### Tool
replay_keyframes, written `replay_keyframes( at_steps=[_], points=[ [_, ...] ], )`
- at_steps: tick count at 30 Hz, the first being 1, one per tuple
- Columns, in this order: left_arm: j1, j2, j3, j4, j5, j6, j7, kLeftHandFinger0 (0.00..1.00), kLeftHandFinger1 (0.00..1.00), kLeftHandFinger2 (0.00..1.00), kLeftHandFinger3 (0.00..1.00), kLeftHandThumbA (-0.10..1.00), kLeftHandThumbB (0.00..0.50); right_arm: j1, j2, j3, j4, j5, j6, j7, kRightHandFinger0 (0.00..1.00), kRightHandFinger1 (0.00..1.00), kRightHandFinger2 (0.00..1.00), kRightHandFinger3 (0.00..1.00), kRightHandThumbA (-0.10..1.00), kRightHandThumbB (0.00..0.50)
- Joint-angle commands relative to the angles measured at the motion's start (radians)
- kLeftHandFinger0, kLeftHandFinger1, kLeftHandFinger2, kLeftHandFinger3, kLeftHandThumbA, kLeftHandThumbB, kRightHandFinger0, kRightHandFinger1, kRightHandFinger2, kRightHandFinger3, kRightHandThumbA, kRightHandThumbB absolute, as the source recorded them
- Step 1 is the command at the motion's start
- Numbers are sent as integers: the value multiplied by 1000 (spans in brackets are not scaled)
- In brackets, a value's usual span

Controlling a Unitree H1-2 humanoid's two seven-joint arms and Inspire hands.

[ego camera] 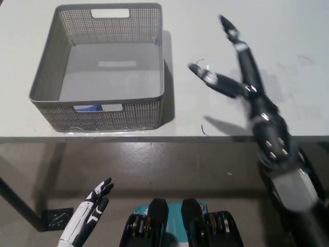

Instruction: Use the right hand to pick up a chess pieces and put it into a container on the left hand side

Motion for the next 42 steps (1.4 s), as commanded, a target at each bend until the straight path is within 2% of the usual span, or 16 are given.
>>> replay_keyframes(
  at_steps=[1,3,5,8,10,12,15,17,19,21,22,27,30,31,34,42],
  points=[
    [19,18,24,-20,-2,-23,8,1000,1000,1000,1000,1000,463,192,-97,-93,-593,223,69,98,1000,1000,1000,1000,1000,336],
    [22,17,28,-15,-9,-29,10,1000,1000,1000,1000,1000,451,261,-89,-92,-585,233,36,91,1000,1000,1000,1000,1000,318],
    [29,14,30,-11,-10,-35,14,1000,1000,1000,1000,1000,449,299,-80,-92,-573,228,27,85,1000,1000,1000,1000,1000,327],
    [29,13,33,-1,-13,-45,18,1000,1000,1000,1000,1000,457,368,-64,-95,-519,246,-16,85,1000,1000,1000,1000,1000,282],
    [23,12,35,2,-12,-43,18,1000,1000,1000,1000,1000,463,391,-50,-94,-490,231,-27,82,1000,1000,1000,1000,1000,283],
    [20,11,38,0,-12,-32,13,1000,1000,1000,1000,1000,465,441,-27,-85,-424,188,-69,77,1000,1000,1000,1000,1000,258],
    [20,6,43,8,-14,-45,14,1000,1000,1000,1000,1000,452,501,-5,-75,-333,186,-96,81,1000,1000,1000,1000,1000,289],
    [22,6,51,8,-20,-47,13,1000,1000,1000,1000,1000,456,520,6,-70,-280,219,-123,106,1000,1000,1000,1000,1000,290],
    [23,6,56,9,-23,-42,10,1000,1000,1000,1000,1000,467,551,17,-68,-202,235,-135,127,1000,1000,1000,1000,1000,326],
    [20,4,58,10,-13,-44,15,1000,1000,1000,1000,1000,460,575,19,-65,-132,231,-165,142,1000,1000,1000,1000,1000,311],
    [18,3,60,12,-17,-45,14,1000,1000,1000,1000,1000,460,580,21,-65,-117,239,-168,152,1000,1000,1000,1000,1000,292],
    [10,2,61,15,-17,-45,10,1000,1000,1000,1000,1000,454,599,19,-70,-108,245,-150,176,1000,1000,1000,1000,1000,307],
    [6,1,59,14,-15,-41,8,1000,1000,1000,1000,1000,453,596,20,-77,-107,268,-136,190,1000,1000,1000,1000,1000,276],
    [3,-1,60,19,-17,-41,10,1000,1000,1000,1000,1000,449,589,22,-83,-101,298,-130,204,1000,1000,1000,1000,1000,251],
    [0,-2,63,25,-20,-48,12,1000,1000,1000,1000,1000,433,577,25,-89,-84,314,-127,215,1000,1000,1000,1000,1000,244],
    [-2,-6,70,24,-24,-42,16,1000,1000,1000,1000,1000,434,561,22,-92,-69,297,-110,219,1000,1000,1000,1000,1000,228]
  ],
)
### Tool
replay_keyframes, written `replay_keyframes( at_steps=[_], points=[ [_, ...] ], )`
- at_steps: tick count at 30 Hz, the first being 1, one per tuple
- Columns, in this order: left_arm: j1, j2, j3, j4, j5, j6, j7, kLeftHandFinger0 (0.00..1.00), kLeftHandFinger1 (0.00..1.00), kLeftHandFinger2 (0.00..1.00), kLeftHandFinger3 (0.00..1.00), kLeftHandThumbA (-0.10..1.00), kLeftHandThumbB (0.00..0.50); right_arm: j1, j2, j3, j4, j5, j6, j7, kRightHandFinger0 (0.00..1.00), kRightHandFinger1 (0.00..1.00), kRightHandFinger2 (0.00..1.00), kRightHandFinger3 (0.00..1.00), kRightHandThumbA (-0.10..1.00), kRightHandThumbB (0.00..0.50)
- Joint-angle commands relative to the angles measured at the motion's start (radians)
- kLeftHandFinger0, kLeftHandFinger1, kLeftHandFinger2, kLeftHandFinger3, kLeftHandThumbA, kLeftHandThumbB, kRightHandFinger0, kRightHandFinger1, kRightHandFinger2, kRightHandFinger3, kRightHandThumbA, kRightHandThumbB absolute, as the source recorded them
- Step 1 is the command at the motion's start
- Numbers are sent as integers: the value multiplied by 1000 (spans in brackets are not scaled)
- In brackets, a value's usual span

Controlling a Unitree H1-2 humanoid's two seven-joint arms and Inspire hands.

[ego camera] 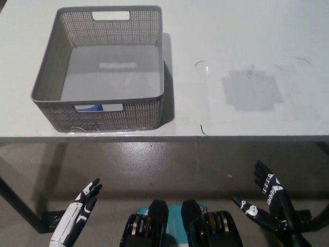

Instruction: Use the right hand to pick up a chess pieces and put it into a container on the left hand side

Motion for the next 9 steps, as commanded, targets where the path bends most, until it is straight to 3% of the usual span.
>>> replay_keyframes(
  at_steps=[1,9],
  points=[
    [-6,-2,15,-11,-13,-30,15,1000,1000,1000,1000,1000,432,-27,2,-17,-7,20,-20,24,1000,1000,1000,1000,1000,226],
    [-2,-6,17,2,-5,-42,24,1000,1000,1000,1000,1000,437,-33,-3,-19,-5,18,0,31,1000,1000,1000,1000,1000,247]
  ],
)
